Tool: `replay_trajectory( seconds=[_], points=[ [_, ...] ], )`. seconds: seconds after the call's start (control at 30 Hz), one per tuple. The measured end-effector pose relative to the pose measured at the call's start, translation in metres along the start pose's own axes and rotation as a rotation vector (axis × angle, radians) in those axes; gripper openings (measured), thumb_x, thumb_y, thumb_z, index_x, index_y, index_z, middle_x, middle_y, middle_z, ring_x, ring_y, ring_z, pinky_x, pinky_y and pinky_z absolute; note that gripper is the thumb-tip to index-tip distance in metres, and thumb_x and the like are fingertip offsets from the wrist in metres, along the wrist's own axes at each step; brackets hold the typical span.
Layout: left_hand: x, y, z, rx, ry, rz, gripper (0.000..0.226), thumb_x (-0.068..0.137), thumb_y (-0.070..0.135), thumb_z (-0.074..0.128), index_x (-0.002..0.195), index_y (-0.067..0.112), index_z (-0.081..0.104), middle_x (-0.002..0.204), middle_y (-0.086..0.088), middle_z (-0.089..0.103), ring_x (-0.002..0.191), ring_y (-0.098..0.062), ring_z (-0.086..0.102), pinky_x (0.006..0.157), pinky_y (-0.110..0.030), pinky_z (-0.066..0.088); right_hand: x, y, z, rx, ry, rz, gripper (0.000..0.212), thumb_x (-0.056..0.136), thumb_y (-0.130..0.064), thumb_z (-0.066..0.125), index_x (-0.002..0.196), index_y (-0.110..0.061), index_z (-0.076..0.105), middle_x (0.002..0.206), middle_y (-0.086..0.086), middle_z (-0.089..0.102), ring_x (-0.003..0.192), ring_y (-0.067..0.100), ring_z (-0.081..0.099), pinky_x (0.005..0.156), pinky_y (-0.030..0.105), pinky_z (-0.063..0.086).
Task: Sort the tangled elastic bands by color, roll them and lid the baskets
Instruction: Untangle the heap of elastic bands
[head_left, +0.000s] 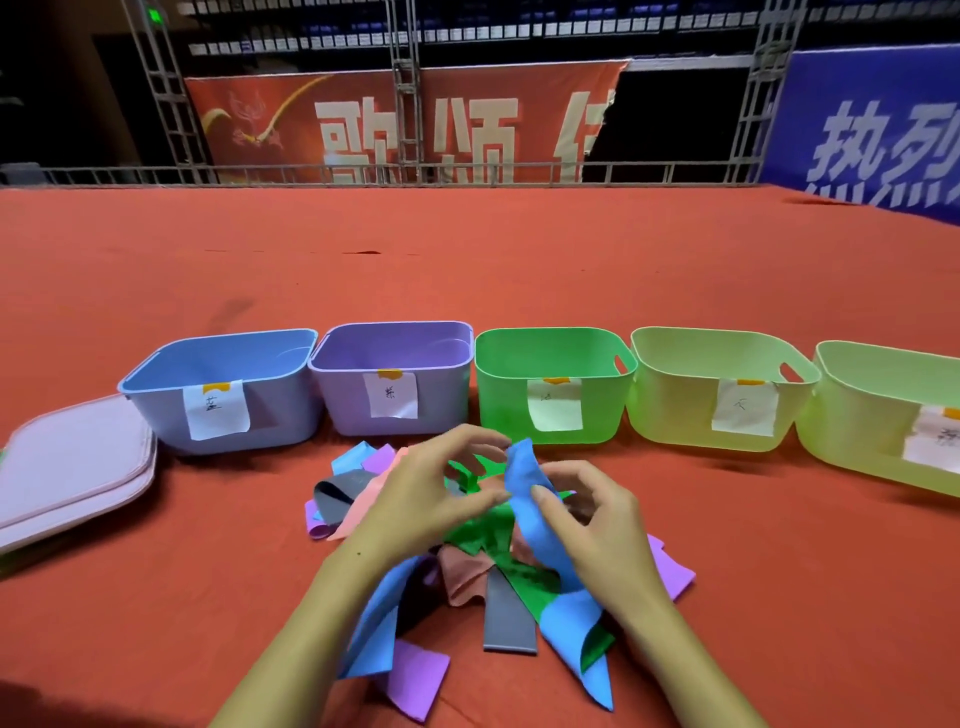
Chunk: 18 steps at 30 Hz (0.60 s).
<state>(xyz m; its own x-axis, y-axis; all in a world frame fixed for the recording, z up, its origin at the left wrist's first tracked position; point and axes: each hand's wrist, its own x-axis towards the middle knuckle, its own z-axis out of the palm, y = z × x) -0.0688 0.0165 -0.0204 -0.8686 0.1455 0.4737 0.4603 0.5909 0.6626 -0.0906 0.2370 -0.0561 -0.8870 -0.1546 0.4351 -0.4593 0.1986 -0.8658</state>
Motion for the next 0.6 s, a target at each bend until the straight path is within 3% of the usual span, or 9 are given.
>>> replay_trajectory(
  seconds=[0.07,0.13,0.23,0.37,0.47,0.53,0.6],
  points=[
    [-0.004,-0.007,-0.018,0.015,0.008,-0.079,0.037,0.083,0.03,0.09,0.116,0.033,0.073,0.106,0.018,0.078,0.092,-0.012,0.074,0.079,-0.026,0.056,0.0,0.001,0.001,-0.004,0.004,0.003,0.024,0.095,-0.007,0.075,0.107,-0.028,0.075,0.102,-0.018,0.077,0.098,0.005,0.074,0.081,0.033,0.06],
    [-0.009,-0.019,-0.036,0.133,0.024,-0.182,0.028,0.078,0.046,0.085,0.101,0.033,0.075,0.092,0.02,0.077,0.08,-0.008,0.072,0.075,-0.037,0.059,0.0,0.003,0.002,0.008,-0.006,0.004,0.024,0.096,-0.008,0.074,0.108,-0.028,0.075,0.104,-0.016,0.077,0.099,0.008,0.074,0.082,0.035,0.06],
    [-0.019,-0.024,-0.054,0.415,0.004,-0.353,0.039,0.072,0.069,0.079,0.08,0.032,0.069,0.077,0.026,0.07,0.071,0.0,0.065,0.065,-0.032,0.051,0.0,0.007,0.007,0.046,-0.004,0.027,0.03,0.096,-0.006,0.073,0.116,-0.028,0.072,0.106,-0.013,0.077,0.098,0.011,0.074,0.082,0.04,0.062],
    [-0.032,-0.018,-0.041,0.783,-0.141,-0.495,0.062,0.069,0.088,0.069,0.084,0.028,0.062,0.088,0.013,0.07,0.084,-0.008,0.062,0.067,-0.031,0.04,-0.005,0.013,0.017,0.089,-0.004,0.081,0.05,0.098,-0.005,0.07,0.138,-0.031,0.056,0.096,-0.003,0.076,0.068,0.017,0.069,0.071,0.043,0.056],
    [-0.037,-0.023,-0.031,0.912,-0.106,-0.489,0.071,0.067,0.093,0.061,0.09,0.026,0.064,0.098,0.01,0.067,0.092,-0.016,0.065,0.073,-0.03,0.047,-0.007,0.014,0.019,0.082,-0.021,0.078,0.051,0.099,-0.006,0.069,0.138,-0.035,0.053,0.094,-0.002,0.075,0.068,0.033,0.067,0.07,0.048,0.056],
    [-0.037,-0.027,-0.03,0.931,-0.083,-0.513,0.073,0.067,0.093,0.056,0.089,0.024,0.068,0.098,0.009,0.065,0.091,-0.017,0.065,0.071,-0.029,0.047,-0.009,0.012,0.02,0.086,-0.031,0.069,0.05,0.099,-0.006,0.068,0.136,-0.037,0.054,0.095,-0.002,0.074,0.063,0.03,0.061,0.067,0.042,0.053],
    [-0.035,-0.026,-0.027,0.972,-0.062,-0.546,0.075,0.07,0.094,0.054,0.085,0.023,0.071,0.095,0.006,0.065,0.086,-0.02,0.064,0.067,-0.029,0.043,-0.01,0.01,0.021,0.093,-0.03,0.07,0.05,0.099,-0.004,0.068,0.135,-0.036,0.055,0.095,-0.001,0.074,0.059,0.016,0.056,0.066,0.034,0.049]
  ],
)
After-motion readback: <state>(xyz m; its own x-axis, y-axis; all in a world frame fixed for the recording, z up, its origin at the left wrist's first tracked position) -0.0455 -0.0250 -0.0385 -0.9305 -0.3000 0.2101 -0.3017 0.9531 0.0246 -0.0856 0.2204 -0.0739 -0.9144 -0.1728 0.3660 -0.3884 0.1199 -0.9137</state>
